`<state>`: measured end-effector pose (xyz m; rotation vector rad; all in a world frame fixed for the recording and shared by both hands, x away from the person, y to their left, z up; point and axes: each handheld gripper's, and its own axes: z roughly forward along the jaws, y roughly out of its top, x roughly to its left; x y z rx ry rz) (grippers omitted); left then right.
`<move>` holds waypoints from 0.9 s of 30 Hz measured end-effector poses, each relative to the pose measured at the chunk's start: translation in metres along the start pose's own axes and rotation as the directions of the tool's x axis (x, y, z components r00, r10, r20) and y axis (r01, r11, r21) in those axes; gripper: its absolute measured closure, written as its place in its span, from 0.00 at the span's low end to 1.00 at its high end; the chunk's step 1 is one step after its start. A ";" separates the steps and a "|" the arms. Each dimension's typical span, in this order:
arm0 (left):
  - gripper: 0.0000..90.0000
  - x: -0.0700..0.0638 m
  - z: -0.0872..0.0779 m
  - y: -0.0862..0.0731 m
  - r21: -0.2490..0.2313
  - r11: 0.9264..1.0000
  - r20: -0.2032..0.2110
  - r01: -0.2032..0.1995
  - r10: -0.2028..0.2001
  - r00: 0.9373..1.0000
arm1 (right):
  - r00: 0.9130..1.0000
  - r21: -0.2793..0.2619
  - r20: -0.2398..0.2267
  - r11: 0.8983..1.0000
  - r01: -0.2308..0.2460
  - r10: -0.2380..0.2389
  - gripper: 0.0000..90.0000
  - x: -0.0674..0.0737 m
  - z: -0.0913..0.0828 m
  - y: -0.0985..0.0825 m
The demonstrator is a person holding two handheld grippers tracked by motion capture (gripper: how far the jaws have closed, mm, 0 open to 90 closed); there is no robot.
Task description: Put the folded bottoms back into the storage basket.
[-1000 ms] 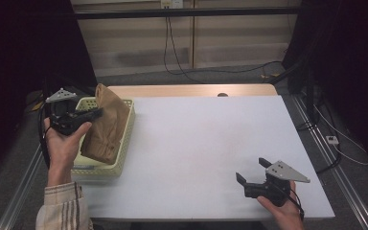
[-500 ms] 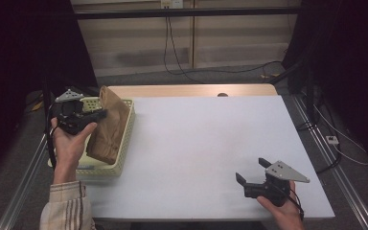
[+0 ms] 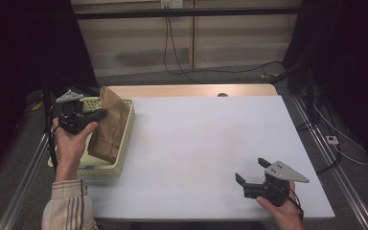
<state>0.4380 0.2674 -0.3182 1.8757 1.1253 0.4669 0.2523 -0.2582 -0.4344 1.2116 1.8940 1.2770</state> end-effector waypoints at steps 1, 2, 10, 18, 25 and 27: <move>0.96 0.000 0.002 -0.001 0.002 1.000 -0.005 0.005 -0.005 1.000 | 1.000 0.000 0.000 1.000 0.000 0.000 0.04 0.000 0.000 0.000; 0.96 0.001 0.003 -0.001 0.008 1.000 -0.009 0.005 -0.005 1.000 | 1.000 -0.001 0.000 1.000 -0.002 0.002 0.04 0.000 0.000 0.000; 0.96 0.009 0.013 -0.008 0.029 0.999 -0.015 0.023 -0.023 1.000 | 1.000 0.000 -0.001 1.000 -0.004 0.004 0.04 -0.001 0.000 0.000; 0.96 0.017 0.016 -0.012 0.028 0.999 -0.009 0.046 -0.045 0.999 | 1.000 0.001 0.001 1.000 -0.007 0.007 0.04 -0.001 0.000 0.000; 0.96 0.022 0.016 -0.015 0.024 0.999 -0.028 0.049 -0.048 0.998 | 1.000 0.000 0.000 1.000 -0.006 0.006 0.04 -0.001 0.000 0.000; 0.96 0.023 0.017 -0.016 0.025 0.998 -0.031 0.056 -0.055 0.998 | 1.000 0.000 -0.001 1.000 -0.006 0.006 0.04 -0.001 0.000 0.000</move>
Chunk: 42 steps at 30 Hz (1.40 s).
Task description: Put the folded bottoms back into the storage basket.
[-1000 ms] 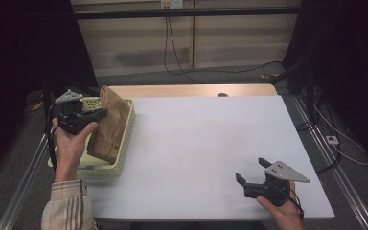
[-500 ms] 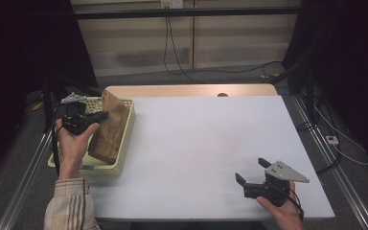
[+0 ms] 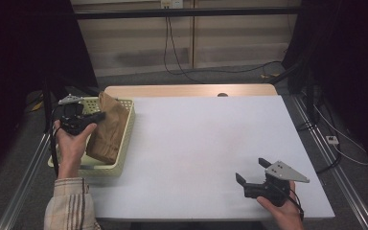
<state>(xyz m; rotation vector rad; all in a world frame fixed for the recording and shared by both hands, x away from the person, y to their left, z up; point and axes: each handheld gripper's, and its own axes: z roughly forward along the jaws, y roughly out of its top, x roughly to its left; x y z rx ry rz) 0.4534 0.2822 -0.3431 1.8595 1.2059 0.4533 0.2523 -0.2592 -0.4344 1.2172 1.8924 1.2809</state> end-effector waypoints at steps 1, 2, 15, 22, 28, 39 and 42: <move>0.96 0.000 0.001 -0.001 -0.002 1.000 -0.003 0.000 0.000 1.000 | 1.000 0.000 -0.001 1.000 0.001 -0.001 0.04 0.000 0.000 0.000; 0.96 0.001 0.001 -0.001 -0.001 1.000 -0.005 0.002 -0.002 1.000 | 1.000 0.001 -0.001 1.000 0.001 -0.001 0.04 0.000 0.000 0.000; 0.96 0.013 -0.001 -0.005 -0.004 0.999 -0.015 0.032 -0.032 0.999 | 1.000 0.003 0.000 1.000 0.002 -0.002 0.04 -0.001 0.000 0.000; 0.96 0.017 0.000 -0.008 -0.002 0.999 -0.018 0.043 -0.043 0.999 | 1.000 0.003 -0.001 1.000 0.000 0.000 0.04 0.000 0.000 0.000; 0.96 0.021 0.003 -0.010 0.014 0.999 -0.027 0.049 -0.048 0.998 | 1.000 0.002 -0.002 1.000 0.000 0.000 0.04 0.000 0.000 0.000; 0.96 0.030 0.002 -0.014 0.024 0.997 -0.051 0.070 -0.068 0.996 | 1.000 0.003 -0.002 1.000 -0.002 0.002 0.04 0.000 0.000 0.000; 0.96 0.032 0.001 -0.015 0.029 0.997 -0.057 0.073 -0.071 0.996 | 1.000 0.004 -0.002 1.000 -0.002 0.002 0.04 0.000 0.000 0.000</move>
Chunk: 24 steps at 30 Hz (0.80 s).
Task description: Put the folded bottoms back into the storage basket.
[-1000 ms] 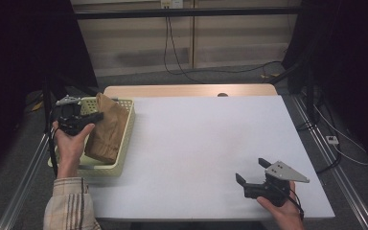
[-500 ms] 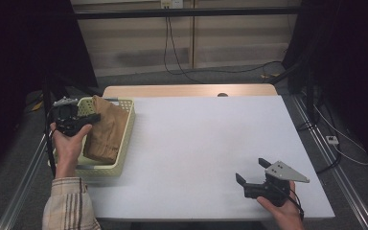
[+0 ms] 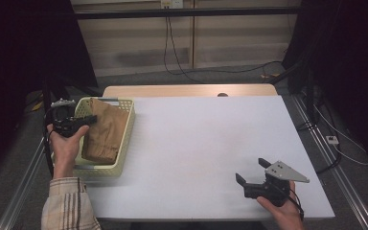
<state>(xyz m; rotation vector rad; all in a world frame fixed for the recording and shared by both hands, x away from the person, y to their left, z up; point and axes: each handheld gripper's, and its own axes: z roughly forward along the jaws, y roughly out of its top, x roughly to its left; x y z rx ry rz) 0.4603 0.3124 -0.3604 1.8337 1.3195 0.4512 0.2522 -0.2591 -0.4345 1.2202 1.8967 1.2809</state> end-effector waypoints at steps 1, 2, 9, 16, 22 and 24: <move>0.96 0.001 0.000 0.000 -0.002 1.000 -0.001 0.001 -0.001 1.000 | 1.000 0.000 0.000 1.000 0.000 0.000 0.04 0.000 0.000 0.000; 0.96 0.001 0.000 0.000 0.000 1.000 -0.003 -0.001 0.001 1.000 | 1.000 0.000 0.000 1.000 0.000 0.000 0.04 0.000 0.000 0.000; 0.96 0.000 0.002 0.000 0.030 0.999 -0.020 -0.023 0.024 1.000 | 1.000 -0.001 0.000 1.000 0.000 0.000 0.04 0.000 0.000 0.000; 0.95 0.001 0.006 -0.002 0.063 0.997 -0.061 -0.040 0.043 0.997 | 1.000 -0.002 0.001 1.000 0.005 -0.005 0.04 0.000 0.000 0.000; 0.95 0.002 0.008 -0.002 0.067 0.997 -0.064 -0.040 0.044 0.997 | 1.000 0.000 0.000 1.000 0.001 -0.001 0.04 0.000 0.000 0.000; 0.95 0.003 0.009 -0.002 0.069 0.997 -0.068 -0.033 0.037 0.997 | 1.000 -0.001 0.001 1.000 0.002 -0.002 0.04 0.000 0.000 0.000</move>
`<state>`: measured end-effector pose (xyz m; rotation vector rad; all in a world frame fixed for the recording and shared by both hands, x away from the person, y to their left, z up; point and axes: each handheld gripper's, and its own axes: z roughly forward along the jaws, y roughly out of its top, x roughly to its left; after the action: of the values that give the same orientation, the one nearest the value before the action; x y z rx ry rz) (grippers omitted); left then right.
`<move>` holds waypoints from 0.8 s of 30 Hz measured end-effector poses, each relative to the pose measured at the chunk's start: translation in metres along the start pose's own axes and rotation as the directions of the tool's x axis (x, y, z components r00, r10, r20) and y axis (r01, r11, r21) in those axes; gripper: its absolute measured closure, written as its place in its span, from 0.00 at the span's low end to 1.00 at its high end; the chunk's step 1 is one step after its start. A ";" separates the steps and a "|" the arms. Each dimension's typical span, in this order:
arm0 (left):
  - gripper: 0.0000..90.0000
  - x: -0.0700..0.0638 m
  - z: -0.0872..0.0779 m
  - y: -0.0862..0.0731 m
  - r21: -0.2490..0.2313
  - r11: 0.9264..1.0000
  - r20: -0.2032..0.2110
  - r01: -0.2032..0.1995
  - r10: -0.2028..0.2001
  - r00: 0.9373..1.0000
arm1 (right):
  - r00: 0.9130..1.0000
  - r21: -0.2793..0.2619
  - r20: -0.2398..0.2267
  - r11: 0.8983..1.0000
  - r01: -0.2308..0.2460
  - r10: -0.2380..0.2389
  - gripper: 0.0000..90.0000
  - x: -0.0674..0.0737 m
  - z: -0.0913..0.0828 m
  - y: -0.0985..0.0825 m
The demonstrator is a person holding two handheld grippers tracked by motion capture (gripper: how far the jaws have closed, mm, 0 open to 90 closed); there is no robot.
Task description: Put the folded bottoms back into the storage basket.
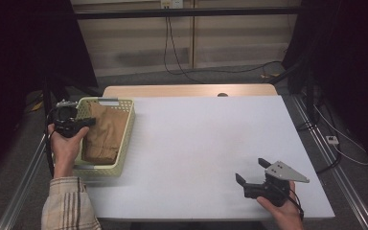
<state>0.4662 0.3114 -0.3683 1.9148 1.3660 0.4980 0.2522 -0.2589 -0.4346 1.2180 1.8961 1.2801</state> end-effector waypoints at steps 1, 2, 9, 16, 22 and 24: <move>0.95 0.001 0.000 0.000 0.001 1.000 -0.002 0.004 -0.004 1.000 | 1.000 0.000 0.000 1.000 0.001 -0.001 0.04 0.000 0.000 0.000; 0.95 0.001 0.001 -0.001 0.006 1.000 -0.005 0.006 -0.006 1.000 | 1.000 -0.001 0.001 1.000 0.001 -0.001 0.04 0.000 0.000 0.000; 0.95 0.001 0.003 -0.002 0.025 1.000 -0.034 0.003 -0.002 0.999 | 1.000 -0.001 0.001 1.000 0.000 0.000 0.04 0.000 0.000 0.000; 0.94 0.006 0.010 -0.007 0.061 0.998 -0.076 0.011 -0.007 0.997 | 1.000 0.000 0.002 1.000 0.000 0.000 0.04 0.000 0.000 0.000; 0.94 0.006 0.016 -0.009 0.099 0.995 -0.112 0.002 0.009 0.994 | 1.000 0.000 0.000 1.000 -0.001 0.001 0.04 0.000 0.000 0.000; 0.94 0.007 0.016 -0.009 0.105 0.994 -0.123 0.002 0.011 0.992 | 1.000 0.000 0.000 1.000 0.000 0.000 0.04 0.000 0.000 0.000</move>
<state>0.4735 0.3137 -0.3869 2.0002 1.4932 0.5651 0.2521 -0.2589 -0.4346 1.2183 1.8959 1.2800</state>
